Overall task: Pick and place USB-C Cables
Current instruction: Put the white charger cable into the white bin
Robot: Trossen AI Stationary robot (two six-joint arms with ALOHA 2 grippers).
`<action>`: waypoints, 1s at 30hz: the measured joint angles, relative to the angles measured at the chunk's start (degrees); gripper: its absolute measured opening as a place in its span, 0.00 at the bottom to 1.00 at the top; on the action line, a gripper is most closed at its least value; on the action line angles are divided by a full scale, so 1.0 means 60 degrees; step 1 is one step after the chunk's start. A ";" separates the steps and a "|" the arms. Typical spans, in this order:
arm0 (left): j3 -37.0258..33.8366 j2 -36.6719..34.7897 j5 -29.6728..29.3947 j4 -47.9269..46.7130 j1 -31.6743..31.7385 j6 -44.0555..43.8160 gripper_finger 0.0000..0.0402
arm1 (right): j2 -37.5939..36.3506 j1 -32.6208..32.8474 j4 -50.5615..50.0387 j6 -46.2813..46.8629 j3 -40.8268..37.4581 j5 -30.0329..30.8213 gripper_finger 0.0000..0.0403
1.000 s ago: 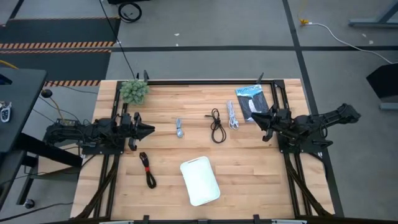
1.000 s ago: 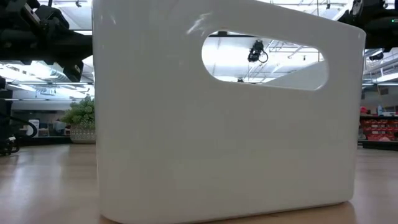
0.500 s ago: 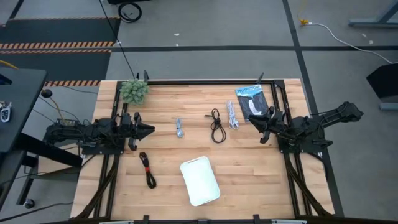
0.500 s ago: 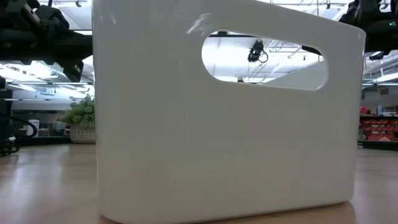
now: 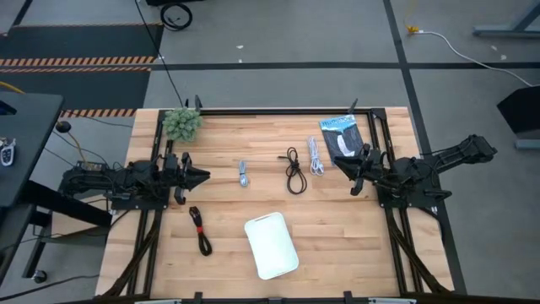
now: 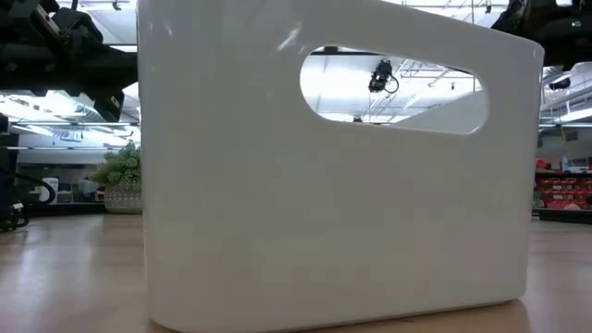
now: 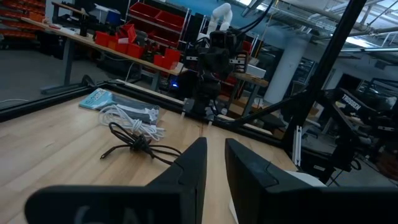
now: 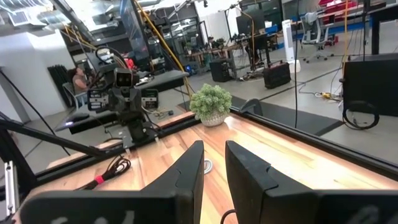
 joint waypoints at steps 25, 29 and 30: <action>-0.0001 0.0002 0.0000 0.0000 0.0000 0.0000 0.17 | 0.3331 0.0313 -0.0061 -0.0033 0.2021 0.0015 0.18; 0.0002 0.0000 0.0000 0.0000 -0.0002 0.0000 0.17 | 0.3898 0.0369 -0.0210 -0.0044 0.2452 0.0026 0.18; -0.0001 0.0001 0.0000 0.0000 0.0001 0.0000 0.17 | 0.4048 0.0403 -0.0286 -0.0052 0.2592 0.0029 0.18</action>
